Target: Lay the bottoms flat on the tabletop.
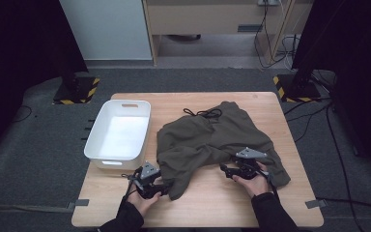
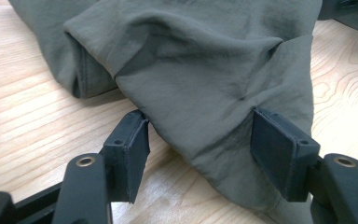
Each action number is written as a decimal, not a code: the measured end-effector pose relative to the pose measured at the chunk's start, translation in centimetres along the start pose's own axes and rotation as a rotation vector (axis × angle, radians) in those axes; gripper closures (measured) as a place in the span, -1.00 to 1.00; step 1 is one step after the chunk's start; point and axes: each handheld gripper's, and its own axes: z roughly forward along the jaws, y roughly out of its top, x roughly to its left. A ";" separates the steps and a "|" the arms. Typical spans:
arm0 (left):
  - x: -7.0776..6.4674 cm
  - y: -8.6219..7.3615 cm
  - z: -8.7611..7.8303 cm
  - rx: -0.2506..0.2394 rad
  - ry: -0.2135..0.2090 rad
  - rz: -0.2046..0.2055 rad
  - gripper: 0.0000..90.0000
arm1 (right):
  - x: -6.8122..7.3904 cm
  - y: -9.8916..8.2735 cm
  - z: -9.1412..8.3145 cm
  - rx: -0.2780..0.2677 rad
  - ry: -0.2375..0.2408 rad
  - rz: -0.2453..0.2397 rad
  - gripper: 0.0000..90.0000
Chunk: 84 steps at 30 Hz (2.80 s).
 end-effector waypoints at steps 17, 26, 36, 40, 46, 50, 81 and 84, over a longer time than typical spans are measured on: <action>0.0 0.9 -1.3 -0.042 -0.098 0.019 0.97 | 1.0 1.7 -1.3 -0.088 0.101 -0.048 0.99; 0.6 3.0 -5.1 -0.236 -0.137 -0.023 0.99 | 0.7 3.8 -7.1 -0.217 0.182 -0.015 0.98; 2.3 2.0 -1.3 0.006 0.018 -0.011 0.97 | 0.2 5.1 -1.7 -0.037 0.096 0.019 0.81; 2.3 1.4 -0.6 0.056 0.047 0.013 0.87 | 0.8 5.0 0.8 -0.023 0.050 -0.008 0.60; 2.6 1.0 -0.3 0.071 0.076 0.014 0.59 | 0.5 4.7 -1.8 -0.127 0.035 -0.022 0.18; 2.5 0.6 -0.2 0.075 0.082 0.021 0.36 | 0.0 3.7 -4.7 -0.202 0.041 -0.012 0.16; 0.2 -1.9 -1.7 0.187 0.085 0.185 -0.37 | 1.8 -1.7 -6.0 0.000 0.237 0.023 1.00; -0.2 -2.2 -2.1 0.198 0.070 0.187 -0.38 | 1.9 -2.2 -5.9 0.027 0.216 0.023 0.89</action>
